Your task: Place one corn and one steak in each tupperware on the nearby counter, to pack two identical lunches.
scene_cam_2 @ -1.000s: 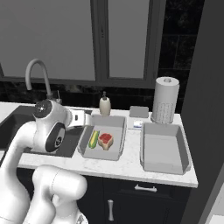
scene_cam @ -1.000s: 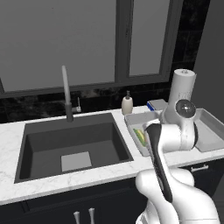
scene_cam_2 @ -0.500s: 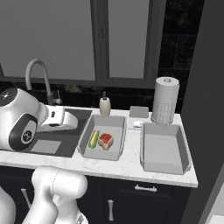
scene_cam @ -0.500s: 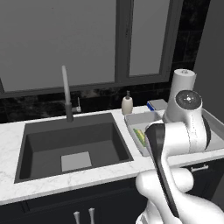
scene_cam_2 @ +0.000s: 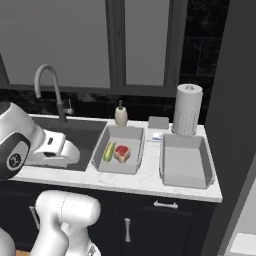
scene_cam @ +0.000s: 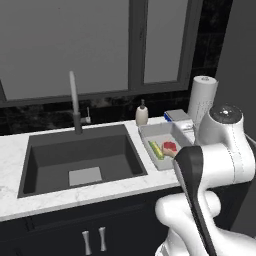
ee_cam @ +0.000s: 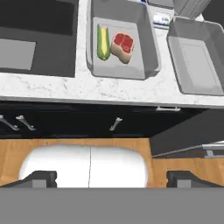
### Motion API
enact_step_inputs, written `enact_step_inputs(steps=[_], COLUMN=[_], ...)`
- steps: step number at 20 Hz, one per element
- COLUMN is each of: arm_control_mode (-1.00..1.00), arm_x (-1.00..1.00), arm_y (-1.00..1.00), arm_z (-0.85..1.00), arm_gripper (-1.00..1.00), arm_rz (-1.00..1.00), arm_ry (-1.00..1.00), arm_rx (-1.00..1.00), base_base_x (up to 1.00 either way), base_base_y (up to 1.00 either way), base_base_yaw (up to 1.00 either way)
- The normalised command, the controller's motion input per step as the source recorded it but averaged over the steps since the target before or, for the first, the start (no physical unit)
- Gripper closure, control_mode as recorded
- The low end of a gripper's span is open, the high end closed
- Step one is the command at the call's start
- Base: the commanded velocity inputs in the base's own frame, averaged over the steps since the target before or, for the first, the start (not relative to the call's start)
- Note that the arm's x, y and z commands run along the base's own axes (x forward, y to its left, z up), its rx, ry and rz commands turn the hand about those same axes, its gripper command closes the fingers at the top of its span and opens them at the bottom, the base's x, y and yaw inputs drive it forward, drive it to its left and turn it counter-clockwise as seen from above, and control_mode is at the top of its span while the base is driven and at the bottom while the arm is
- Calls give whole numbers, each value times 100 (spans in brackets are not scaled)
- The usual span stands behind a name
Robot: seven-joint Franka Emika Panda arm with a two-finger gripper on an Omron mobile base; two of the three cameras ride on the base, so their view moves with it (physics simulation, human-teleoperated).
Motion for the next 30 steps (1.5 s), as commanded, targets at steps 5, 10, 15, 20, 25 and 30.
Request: enact_step_inputs(steps=[5, 10, 15, 20, 25, 30], arm_control_mode=[100, 100, 100, 100, 100, 100], arm_x=[0, 0, 0, 0, 0, 0], arm_y=[0, 0, 0, 0, 0, 0], arm_z=[0, 0, 0, 0, 0, 0], arm_gripper=[-100, -100, -100, -100, -100, -100], arm_rz=[0, 0, 0, 0, 0, 0], arm_ry=[0, 0, 0, 0, 0, 0], arm_rx=[0, 0, 0, 0, 0, 0], base_base_x=[-99, -53, -7, 5, 11, 21], base_base_y=[-93, -100, -100, -100, -95, -62], base_base_yaw=[-3, -9, -5, 0, 0, 0])
